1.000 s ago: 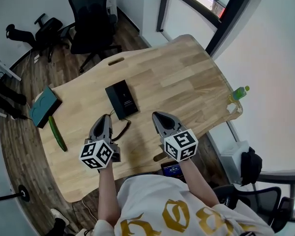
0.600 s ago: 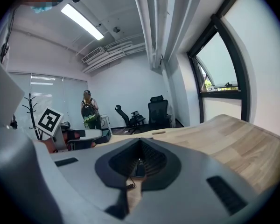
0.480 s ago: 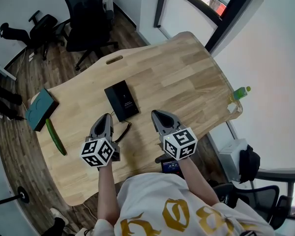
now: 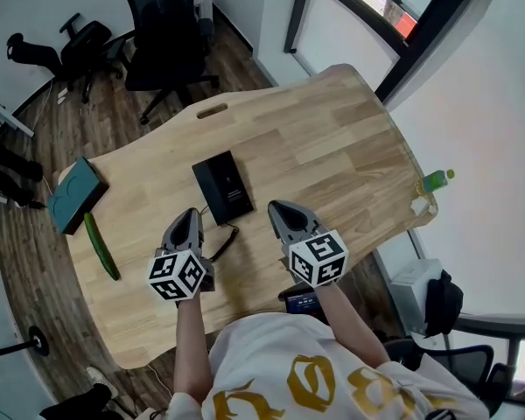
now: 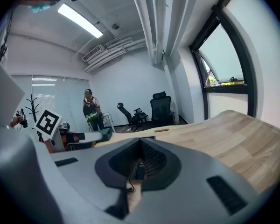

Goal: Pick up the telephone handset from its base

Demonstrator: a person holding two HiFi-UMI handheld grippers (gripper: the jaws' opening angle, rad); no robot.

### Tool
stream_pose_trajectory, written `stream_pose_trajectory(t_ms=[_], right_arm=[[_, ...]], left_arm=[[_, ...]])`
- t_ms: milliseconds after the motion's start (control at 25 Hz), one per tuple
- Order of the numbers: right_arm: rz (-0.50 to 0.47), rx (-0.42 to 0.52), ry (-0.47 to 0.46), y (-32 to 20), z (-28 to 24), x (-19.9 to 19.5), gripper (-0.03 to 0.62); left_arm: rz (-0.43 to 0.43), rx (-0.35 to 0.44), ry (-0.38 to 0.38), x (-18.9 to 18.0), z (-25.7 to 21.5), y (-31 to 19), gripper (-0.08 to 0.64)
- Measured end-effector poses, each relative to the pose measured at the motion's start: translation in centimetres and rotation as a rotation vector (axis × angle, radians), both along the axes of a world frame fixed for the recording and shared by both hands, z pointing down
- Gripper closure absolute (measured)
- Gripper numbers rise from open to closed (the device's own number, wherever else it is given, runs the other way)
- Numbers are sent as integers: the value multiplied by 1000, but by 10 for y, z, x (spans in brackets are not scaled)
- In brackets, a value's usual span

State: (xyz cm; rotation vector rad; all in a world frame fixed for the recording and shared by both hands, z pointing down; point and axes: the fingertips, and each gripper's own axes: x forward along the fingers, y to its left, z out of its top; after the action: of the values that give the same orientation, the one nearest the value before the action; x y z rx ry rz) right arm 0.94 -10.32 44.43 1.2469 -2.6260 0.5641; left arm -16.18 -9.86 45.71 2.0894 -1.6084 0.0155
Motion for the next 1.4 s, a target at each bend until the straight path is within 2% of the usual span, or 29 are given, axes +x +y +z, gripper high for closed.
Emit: stream_pose_trajectory(t_ms=[240,1400], right_arm=[[-16,-20,13,-8,9,-2,588],[-72,-145,55,-66,82,-18,586]], left_arm=[[-2,-41,-20,1,15,-8,557],[-40,-175,34,-6,85,-53,555]])
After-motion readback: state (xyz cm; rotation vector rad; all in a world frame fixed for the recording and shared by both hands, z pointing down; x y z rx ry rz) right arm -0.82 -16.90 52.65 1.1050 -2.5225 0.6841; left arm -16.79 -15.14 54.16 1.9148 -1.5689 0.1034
